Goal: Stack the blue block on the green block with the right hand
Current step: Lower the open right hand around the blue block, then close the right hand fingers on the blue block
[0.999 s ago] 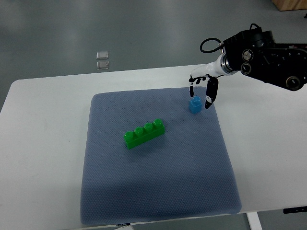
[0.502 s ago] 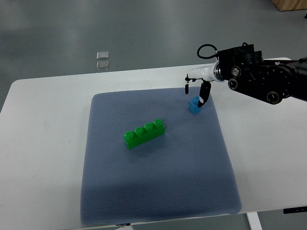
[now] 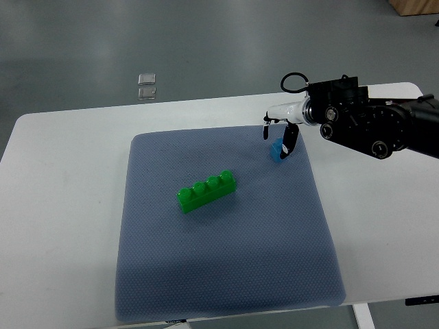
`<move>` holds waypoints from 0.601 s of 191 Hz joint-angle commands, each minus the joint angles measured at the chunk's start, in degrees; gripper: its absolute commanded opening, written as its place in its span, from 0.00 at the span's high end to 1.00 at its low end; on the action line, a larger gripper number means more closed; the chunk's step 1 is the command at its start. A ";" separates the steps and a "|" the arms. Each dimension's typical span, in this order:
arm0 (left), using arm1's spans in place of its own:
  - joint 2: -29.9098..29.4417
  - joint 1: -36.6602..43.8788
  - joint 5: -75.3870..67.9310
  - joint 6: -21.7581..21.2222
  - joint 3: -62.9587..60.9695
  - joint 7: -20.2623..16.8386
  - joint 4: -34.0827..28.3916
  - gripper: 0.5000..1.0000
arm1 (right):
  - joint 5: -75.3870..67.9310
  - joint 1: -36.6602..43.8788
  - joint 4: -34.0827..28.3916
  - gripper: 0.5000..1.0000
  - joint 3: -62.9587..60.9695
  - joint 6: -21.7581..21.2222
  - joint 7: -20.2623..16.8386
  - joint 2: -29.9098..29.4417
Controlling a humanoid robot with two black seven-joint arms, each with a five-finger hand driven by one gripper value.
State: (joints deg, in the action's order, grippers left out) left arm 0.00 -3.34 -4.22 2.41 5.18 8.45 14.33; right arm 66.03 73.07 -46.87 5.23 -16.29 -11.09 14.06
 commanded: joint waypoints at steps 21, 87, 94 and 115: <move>0.00 0.00 0.00 -0.04 0.00 -0.01 0.00 0.00 | 0.06 -0.30 0.03 0.29 0.22 0.03 0.01 -0.09; 0.00 0.08 0.00 -0.04 0.00 -0.01 0.00 0.00 | 1.65 -1.62 3.10 0.35 0.48 1.53 0.19 -1.58; 0.00 0.08 0.00 0.05 0.00 -0.01 0.08 0.00 | 1.82 -1.71 3.28 0.35 0.48 1.53 0.19 -1.49; 0.00 0.08 0.00 0.05 0.00 -0.01 0.08 0.00 | 2.61 -2.23 3.46 0.41 0.48 1.44 0.19 -1.49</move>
State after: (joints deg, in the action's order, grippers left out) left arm 0.00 -3.25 -4.22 2.45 5.19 8.44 14.38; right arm 68.03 71.27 -43.65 5.69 -14.78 -10.90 12.56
